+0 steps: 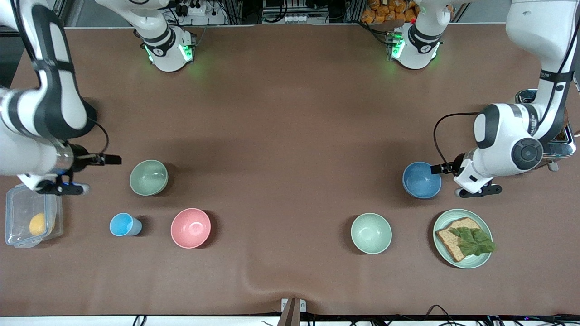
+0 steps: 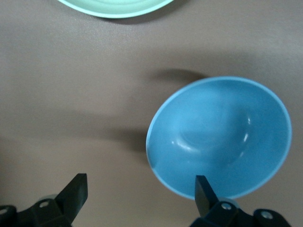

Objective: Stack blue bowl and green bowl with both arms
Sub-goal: 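Reach the right gripper to the green bowl while the left gripper reaches the blue bowl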

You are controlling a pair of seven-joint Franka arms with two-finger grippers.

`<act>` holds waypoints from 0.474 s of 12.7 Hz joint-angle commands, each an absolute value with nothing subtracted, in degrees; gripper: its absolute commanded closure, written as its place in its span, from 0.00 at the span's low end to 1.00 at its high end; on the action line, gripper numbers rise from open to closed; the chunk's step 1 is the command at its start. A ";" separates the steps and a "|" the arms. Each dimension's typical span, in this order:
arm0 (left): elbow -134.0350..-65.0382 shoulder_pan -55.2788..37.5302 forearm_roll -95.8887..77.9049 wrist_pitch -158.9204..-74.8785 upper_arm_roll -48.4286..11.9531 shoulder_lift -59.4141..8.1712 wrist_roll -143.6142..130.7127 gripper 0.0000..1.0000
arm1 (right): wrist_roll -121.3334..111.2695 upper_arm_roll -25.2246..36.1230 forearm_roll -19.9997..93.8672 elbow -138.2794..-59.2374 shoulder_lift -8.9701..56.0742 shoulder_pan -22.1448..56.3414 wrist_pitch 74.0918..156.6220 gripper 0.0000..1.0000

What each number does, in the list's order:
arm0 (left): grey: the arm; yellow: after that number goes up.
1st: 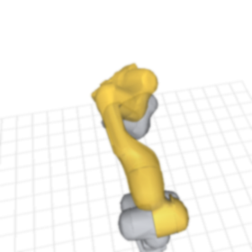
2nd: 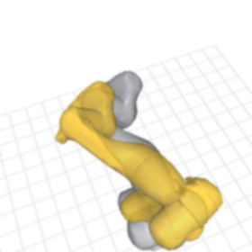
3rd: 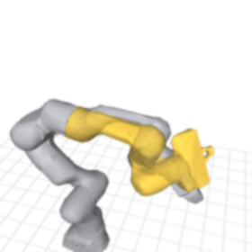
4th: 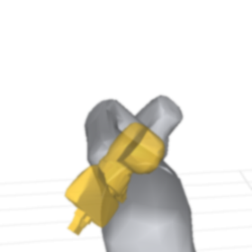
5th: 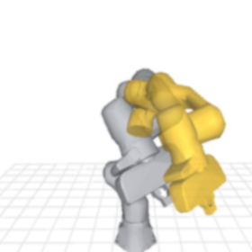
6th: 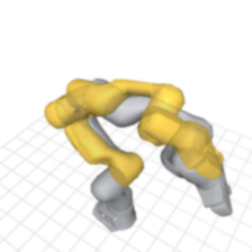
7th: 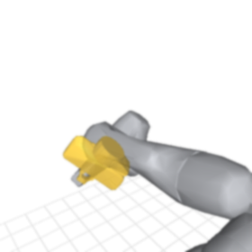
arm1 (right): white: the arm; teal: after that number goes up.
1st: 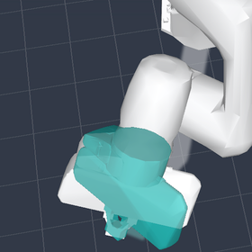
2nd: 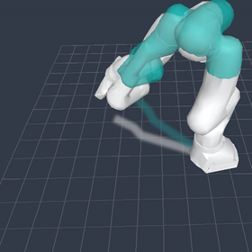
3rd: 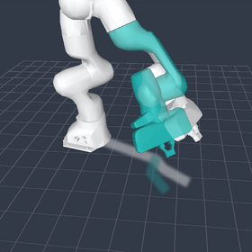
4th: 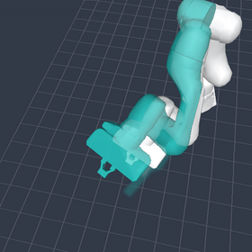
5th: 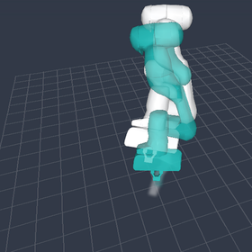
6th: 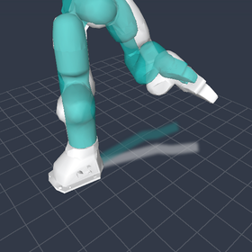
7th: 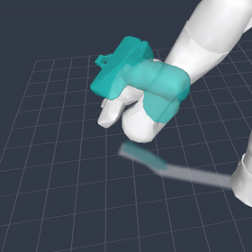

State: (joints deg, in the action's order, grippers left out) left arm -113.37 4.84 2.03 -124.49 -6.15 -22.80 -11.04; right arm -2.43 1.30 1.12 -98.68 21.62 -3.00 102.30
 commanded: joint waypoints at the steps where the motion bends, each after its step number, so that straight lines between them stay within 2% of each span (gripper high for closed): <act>1: -113.64 3.87 2.20 -127.78 -6.50 -24.16 -14.50 0.00 | -2.72 1.32 1.23 -97.21 26.09 -2.72 105.01 0.00; 5: -113.55 3.43 2.20 -130.16 -6.50 -25.75 -15.29 0.01 | -5.97 1.23 1.41 -97.21 33.65 -3.60 113.54 0.00; 6: -113.55 3.34 2.20 -130.34 -6.50 -26.01 -15.29 0.07 | -6.32 1.23 3.06 -97.29 34.53 -3.69 113.64 0.00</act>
State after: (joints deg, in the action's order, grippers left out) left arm -113.41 3.44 2.02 -129.19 -6.40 -25.66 -13.98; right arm -4.74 1.34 1.39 -98.58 31.93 -3.14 113.17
